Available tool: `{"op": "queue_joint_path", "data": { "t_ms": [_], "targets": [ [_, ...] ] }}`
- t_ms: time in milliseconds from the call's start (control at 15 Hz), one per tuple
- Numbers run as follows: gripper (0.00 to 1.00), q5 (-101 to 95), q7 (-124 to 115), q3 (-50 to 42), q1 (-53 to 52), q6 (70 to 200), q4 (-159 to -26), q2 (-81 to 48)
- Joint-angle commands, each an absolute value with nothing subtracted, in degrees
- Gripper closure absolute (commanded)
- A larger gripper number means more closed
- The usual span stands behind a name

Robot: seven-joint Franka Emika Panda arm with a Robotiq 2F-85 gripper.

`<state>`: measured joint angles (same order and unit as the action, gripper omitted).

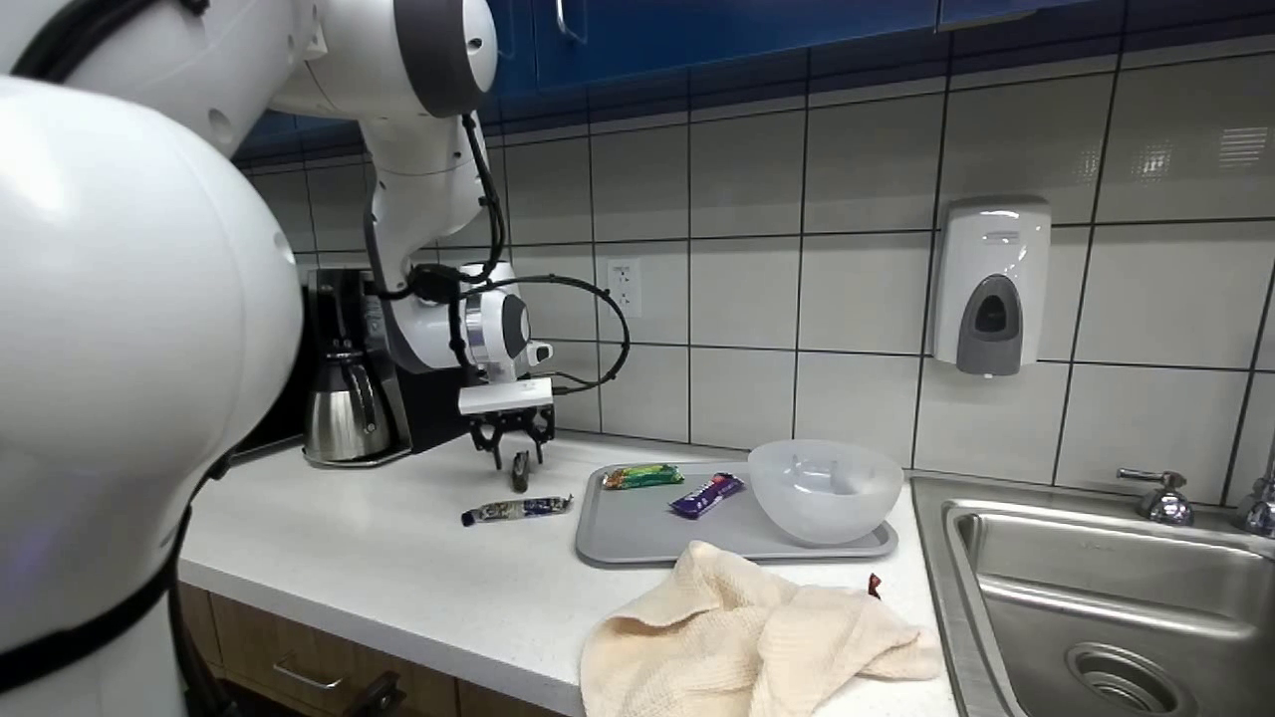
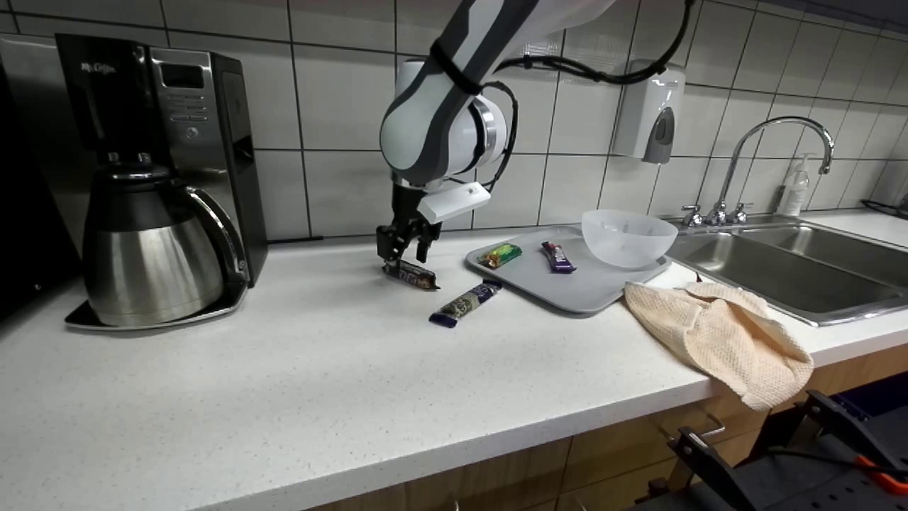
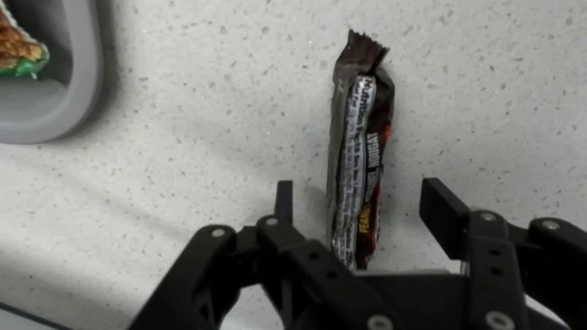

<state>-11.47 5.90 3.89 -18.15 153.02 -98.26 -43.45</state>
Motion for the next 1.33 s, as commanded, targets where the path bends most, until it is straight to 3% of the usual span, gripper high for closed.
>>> {"op": "queue_joint_path", "data": {
  "t_ms": [0, 1267],
  "targets": [
    [0.00, -11.13, 5.72, 5.17, -16.57, 152.42, -99.41, -40.47],
    [0.00, -10.44, 4.44, 1.00, -6.76, 157.97, -115.41, -27.77]
  ]
}}
